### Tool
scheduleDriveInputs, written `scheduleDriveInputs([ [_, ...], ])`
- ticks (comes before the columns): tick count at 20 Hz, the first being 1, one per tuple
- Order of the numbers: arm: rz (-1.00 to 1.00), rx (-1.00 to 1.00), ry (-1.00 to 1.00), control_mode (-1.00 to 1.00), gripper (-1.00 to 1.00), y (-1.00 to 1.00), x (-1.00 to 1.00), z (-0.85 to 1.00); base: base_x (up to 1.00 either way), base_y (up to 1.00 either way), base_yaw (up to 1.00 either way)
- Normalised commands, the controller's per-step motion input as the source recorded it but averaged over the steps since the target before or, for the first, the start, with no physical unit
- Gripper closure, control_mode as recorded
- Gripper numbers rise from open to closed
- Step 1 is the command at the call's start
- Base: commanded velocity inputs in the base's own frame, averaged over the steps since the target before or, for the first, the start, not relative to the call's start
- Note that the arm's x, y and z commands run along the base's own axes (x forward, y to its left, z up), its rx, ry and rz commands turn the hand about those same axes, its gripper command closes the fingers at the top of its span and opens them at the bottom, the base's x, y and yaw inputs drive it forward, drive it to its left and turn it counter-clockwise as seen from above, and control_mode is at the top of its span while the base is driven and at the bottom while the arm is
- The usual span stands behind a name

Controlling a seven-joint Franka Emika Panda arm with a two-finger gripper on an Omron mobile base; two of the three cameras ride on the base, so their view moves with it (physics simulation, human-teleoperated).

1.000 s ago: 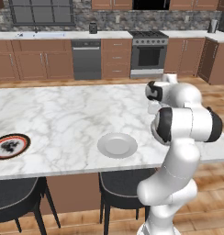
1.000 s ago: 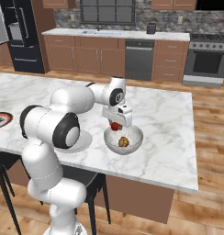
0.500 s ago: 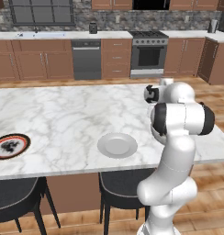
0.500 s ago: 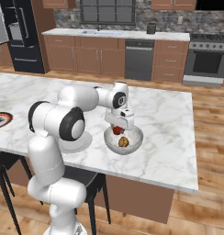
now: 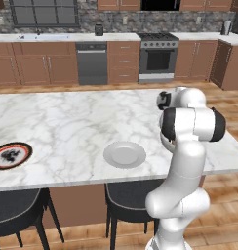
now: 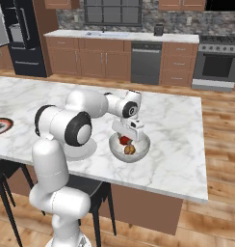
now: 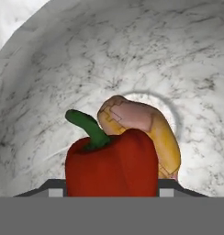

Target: Pick the chicken drumstick and bell pepper from their plates and place them in the bowl. Then put the bowl in the fridge.

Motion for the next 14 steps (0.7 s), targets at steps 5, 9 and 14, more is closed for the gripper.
scheduleDriveInputs([
  [5,0.00,0.13,0.00,-1.00,1.00,0.00,0.01,-0.06,0.00,0.00,0.00],
  [9,0.00,0.06,0.00,-1.00,1.00,0.00,0.03,-0.05,0.00,0.00,0.00],
  [14,0.00,0.00,0.00,-1.00,-1.00,0.00,0.04,0.00,0.00,0.00,0.00],
])
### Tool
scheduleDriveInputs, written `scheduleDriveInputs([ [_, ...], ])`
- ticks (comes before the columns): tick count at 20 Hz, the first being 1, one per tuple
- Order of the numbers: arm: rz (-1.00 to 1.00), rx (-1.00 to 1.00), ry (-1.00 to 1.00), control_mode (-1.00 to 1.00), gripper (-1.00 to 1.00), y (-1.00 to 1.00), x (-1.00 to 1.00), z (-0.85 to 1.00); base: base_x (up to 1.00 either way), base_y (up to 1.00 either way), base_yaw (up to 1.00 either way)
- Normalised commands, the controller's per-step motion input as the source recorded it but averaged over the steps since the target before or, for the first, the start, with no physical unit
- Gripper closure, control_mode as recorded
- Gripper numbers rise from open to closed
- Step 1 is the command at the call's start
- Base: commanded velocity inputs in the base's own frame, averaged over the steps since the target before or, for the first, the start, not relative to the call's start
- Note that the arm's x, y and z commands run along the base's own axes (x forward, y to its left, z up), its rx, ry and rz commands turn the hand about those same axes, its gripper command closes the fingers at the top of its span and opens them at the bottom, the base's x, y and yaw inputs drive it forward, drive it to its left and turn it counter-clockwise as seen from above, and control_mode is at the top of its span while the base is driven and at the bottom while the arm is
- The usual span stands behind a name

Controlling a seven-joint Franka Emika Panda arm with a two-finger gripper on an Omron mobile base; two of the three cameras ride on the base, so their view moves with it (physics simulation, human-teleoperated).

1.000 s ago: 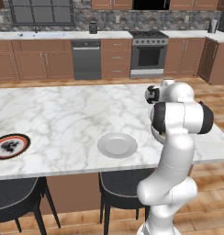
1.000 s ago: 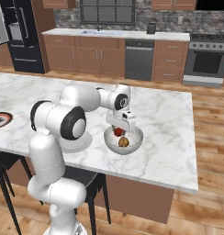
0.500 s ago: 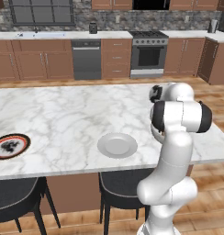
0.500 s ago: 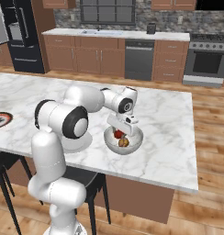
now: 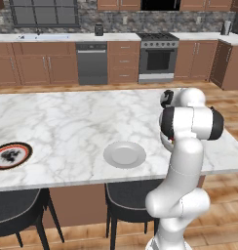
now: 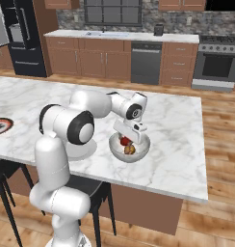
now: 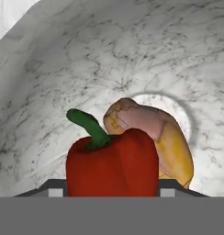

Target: Pick the chicken drumstick and bell pepper from their plates and place them in the bowl. Then put the bowl in the fridge.

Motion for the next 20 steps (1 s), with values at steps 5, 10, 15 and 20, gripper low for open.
scheduleDriveInputs([
  [5,0.00,0.00,0.00,-1.00,-1.00,0.00,0.00,0.02,0.00,0.00,0.00],
  [10,0.00,0.00,0.00,-1.00,-1.00,0.00,-0.03,0.14,0.00,0.00,0.00],
  [15,0.00,0.00,-0.01,-1.00,-1.00,-0.02,-0.23,0.37,0.00,0.00,0.00],
  [20,0.03,0.00,-0.01,-1.00,-1.00,-0.01,-0.54,0.39,0.00,0.00,0.00],
])
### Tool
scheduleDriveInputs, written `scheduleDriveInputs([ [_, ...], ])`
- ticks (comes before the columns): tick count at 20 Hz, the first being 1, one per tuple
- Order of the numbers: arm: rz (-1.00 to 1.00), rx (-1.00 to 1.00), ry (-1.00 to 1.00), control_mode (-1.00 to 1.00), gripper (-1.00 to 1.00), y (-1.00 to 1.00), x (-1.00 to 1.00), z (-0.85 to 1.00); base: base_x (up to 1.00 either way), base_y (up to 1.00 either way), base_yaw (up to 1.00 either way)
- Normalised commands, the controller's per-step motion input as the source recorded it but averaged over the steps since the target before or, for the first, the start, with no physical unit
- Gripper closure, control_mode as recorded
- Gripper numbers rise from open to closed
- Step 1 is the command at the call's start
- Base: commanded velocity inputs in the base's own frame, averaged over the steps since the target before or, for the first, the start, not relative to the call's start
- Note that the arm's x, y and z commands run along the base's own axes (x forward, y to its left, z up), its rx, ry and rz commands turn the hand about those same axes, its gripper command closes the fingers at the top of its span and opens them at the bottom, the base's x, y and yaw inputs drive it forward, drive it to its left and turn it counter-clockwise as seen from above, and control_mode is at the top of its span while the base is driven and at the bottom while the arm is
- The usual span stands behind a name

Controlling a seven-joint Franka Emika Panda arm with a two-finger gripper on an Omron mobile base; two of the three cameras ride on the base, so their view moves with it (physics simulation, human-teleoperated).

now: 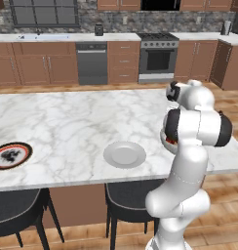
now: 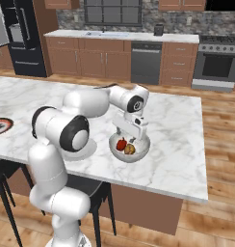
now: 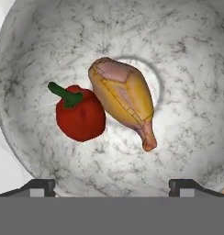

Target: Pick the chicken drumstick and bell pepper from their plates and place them in the bowl. Then put the bowl in the fridge.

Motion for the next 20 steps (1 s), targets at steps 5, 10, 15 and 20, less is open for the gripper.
scheduleDriveInputs([
  [5,0.19,0.00,-0.03,-1.00,-1.00,-0.07,-0.62,0.21,0.00,0.00,0.00],
  [10,0.07,0.00,0.00,-1.00,-1.00,-0.42,-0.30,0.03,0.00,0.00,0.00],
  [15,0.00,0.00,0.01,-1.00,-1.00,-0.43,-0.30,0.00,0.00,0.00,0.00],
  [20,-0.01,0.00,0.00,-1.00,-1.00,-0.25,-0.16,-0.11,0.00,0.00,0.00],
])
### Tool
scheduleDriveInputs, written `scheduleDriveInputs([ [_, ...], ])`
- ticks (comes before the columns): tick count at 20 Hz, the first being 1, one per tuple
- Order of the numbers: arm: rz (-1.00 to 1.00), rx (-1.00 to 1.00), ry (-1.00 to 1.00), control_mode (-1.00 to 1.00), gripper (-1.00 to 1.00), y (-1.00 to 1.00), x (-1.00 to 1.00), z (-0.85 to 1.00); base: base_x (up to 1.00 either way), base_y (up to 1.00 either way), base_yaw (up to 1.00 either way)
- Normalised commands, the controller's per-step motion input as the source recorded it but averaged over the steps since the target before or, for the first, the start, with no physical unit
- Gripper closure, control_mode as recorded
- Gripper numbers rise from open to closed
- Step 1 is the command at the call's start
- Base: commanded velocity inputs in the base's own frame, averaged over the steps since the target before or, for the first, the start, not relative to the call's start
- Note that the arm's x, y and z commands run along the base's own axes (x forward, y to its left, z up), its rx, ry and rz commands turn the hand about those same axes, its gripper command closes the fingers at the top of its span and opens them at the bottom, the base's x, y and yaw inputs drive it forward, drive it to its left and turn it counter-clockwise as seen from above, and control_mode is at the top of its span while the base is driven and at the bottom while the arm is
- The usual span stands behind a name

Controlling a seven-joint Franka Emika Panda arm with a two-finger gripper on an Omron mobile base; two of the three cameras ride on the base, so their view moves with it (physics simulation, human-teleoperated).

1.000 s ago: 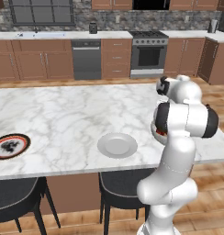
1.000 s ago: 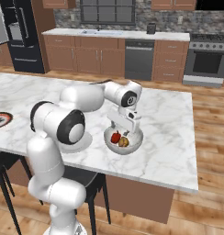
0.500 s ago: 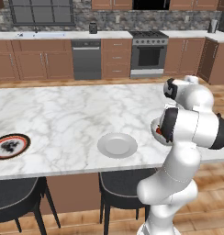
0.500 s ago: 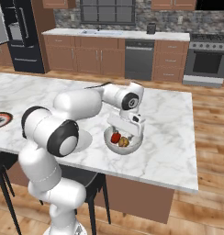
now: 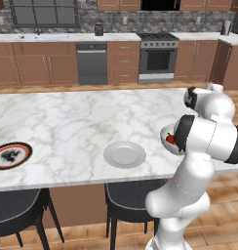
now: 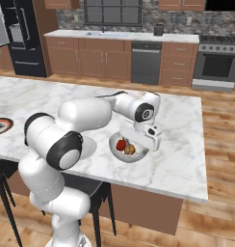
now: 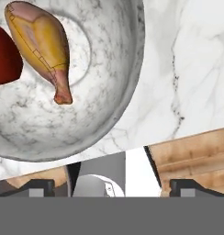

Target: Pick the chicken drumstick and bell pepper from their plates and place them in the bowl. Then put the bowl in the fridge.

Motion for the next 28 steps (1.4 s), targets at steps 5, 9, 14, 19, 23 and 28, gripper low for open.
scheduleDriveInputs([
  [5,-0.10,0.00,-0.01,-1.00,-1.00,0.00,0.08,-0.22,0.00,0.00,0.00],
  [9,-0.11,0.00,0.00,-1.00,-1.00,0.00,0.08,-0.26,0.00,0.00,0.00],
  [14,-0.12,0.01,-0.01,-1.00,-1.00,0.00,0.07,-0.23,0.00,0.00,0.00],
  [19,-0.18,0.00,-0.07,-1.00,-1.00,0.02,0.18,-0.17,0.00,0.00,0.00],
  [23,-0.24,0.00,-0.08,-1.00,-1.00,0.04,0.26,-0.11,0.00,0.00,0.00],
  [28,-0.24,0.00,-0.03,-1.00,-1.00,0.01,0.24,-0.19,0.00,0.00,0.00],
])
